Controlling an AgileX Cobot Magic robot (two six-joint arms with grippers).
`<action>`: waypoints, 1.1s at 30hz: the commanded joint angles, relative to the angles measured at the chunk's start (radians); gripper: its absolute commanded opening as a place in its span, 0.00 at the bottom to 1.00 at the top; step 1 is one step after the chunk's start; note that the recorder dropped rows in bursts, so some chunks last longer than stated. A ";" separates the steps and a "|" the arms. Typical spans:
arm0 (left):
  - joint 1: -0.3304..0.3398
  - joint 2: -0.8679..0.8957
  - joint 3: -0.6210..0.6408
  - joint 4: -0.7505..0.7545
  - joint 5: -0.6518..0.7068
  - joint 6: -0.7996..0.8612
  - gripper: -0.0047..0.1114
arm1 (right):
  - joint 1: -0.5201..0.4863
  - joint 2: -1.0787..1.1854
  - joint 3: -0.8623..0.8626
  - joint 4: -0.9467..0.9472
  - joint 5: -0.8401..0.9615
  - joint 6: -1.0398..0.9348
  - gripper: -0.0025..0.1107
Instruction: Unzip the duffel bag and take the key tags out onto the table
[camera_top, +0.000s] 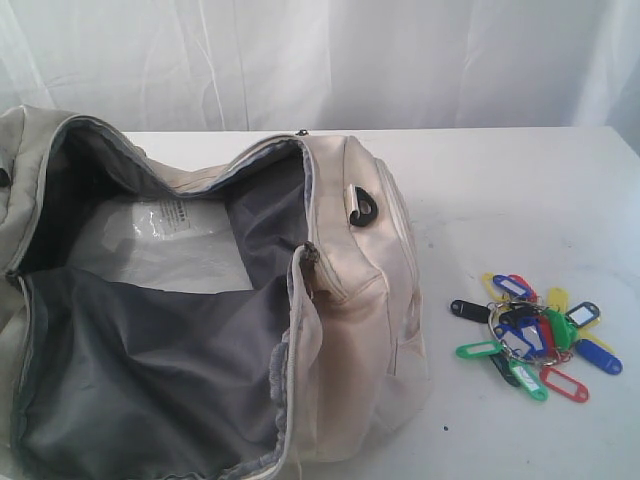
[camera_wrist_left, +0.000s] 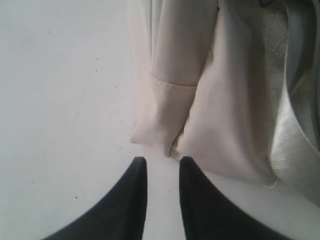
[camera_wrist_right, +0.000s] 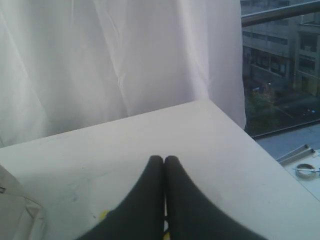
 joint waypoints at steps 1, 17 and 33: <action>0.004 -0.004 0.005 -0.006 0.004 -0.001 0.29 | -0.009 -0.006 0.004 -0.001 0.023 -0.023 0.02; 0.004 -0.004 0.005 -0.006 0.004 -0.001 0.29 | -0.007 -0.079 0.141 0.393 -0.042 -0.568 0.02; 0.004 -0.004 0.005 -0.006 0.004 -0.001 0.29 | -0.007 -0.079 0.141 0.460 0.102 -0.666 0.02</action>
